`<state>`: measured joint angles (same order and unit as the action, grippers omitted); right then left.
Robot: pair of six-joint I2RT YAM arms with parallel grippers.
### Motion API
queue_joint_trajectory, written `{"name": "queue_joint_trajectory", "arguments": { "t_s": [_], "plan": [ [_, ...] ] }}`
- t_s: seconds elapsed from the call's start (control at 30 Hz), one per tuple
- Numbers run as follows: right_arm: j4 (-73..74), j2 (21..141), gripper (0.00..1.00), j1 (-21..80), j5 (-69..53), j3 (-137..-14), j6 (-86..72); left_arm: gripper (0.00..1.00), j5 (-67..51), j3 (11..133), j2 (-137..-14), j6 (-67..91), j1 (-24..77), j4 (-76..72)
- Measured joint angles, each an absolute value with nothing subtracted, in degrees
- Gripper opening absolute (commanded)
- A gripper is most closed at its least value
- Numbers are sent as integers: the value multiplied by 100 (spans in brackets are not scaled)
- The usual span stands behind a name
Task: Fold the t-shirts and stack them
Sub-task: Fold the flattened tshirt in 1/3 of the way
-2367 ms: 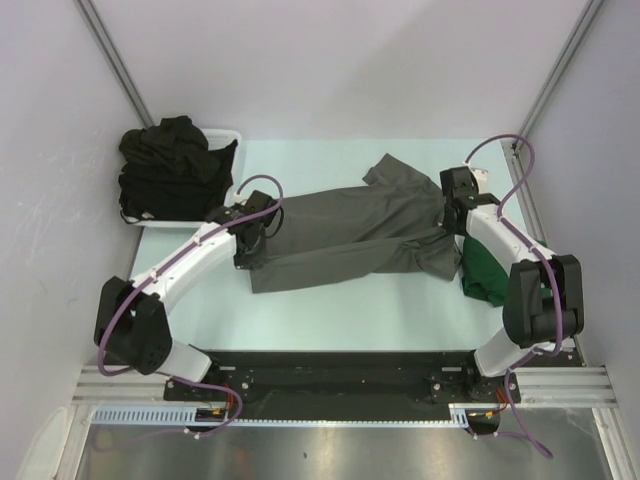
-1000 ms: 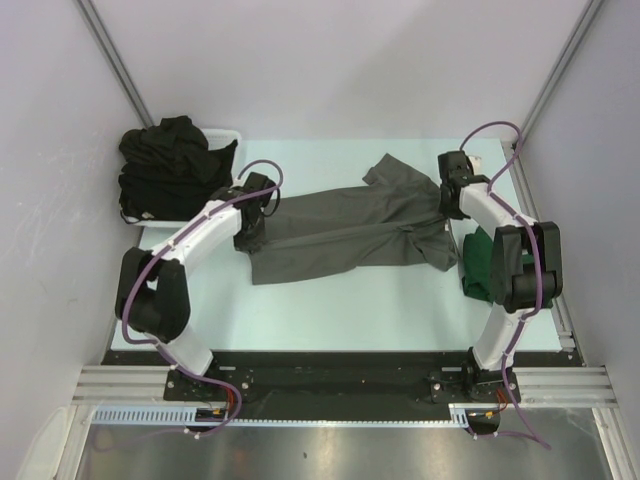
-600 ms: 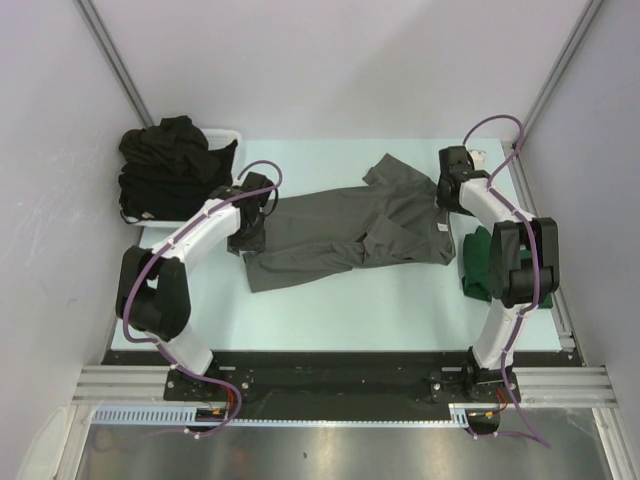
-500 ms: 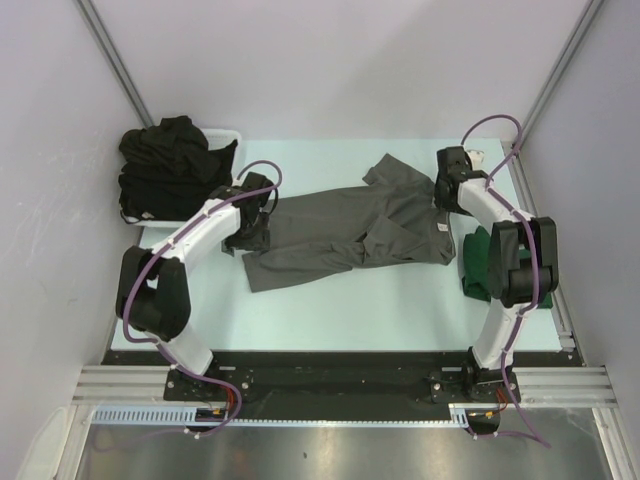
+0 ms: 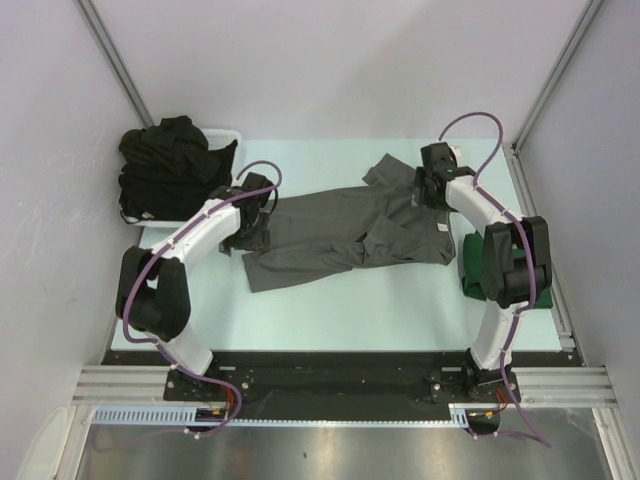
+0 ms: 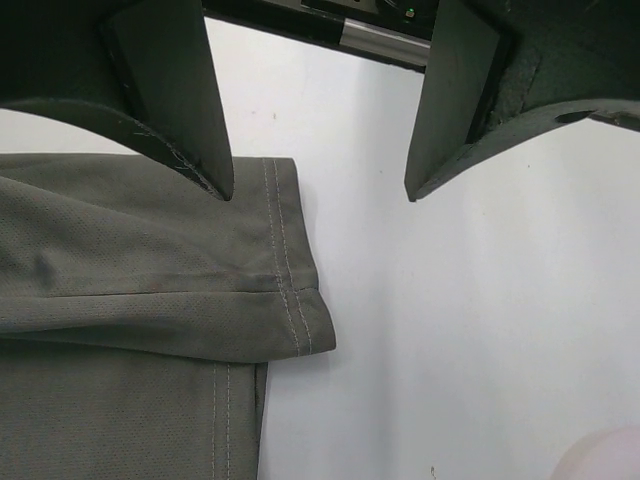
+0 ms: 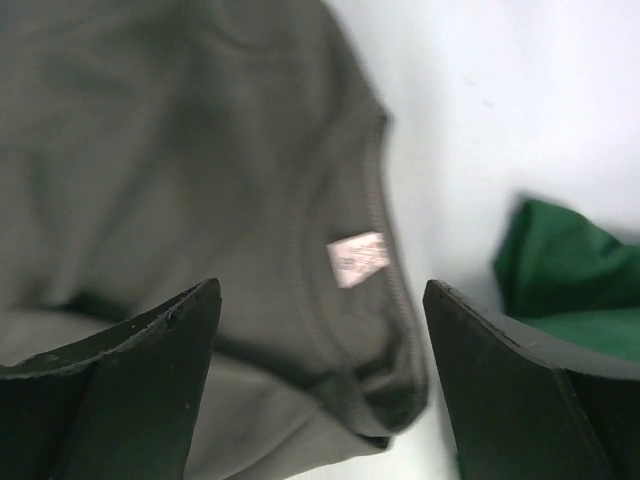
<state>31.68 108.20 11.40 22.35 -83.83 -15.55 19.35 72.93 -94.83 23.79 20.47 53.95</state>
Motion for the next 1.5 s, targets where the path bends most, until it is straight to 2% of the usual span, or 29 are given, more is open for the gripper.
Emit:
{"name": "queue_joint_trajectory", "arguments": {
  "t_s": [0.43, 0.67, 1.5],
  "plan": [
    [3301, 11961, 86, 2178, 1743, -9907, -1688, 73, 1931, 7244, -9094, 2390, 2047, 5476],
    [3483, 12302, 84, 2241, 1643, -10001, -1752, 73, 1927, 7188, -8952, 2388, 2047, 5557],
    [3656, 12307, 74, 2630, 1553, -9808, -2097, 73, 1881, 7188, -8842, 2252, 2047, 5581]
  ]
}}
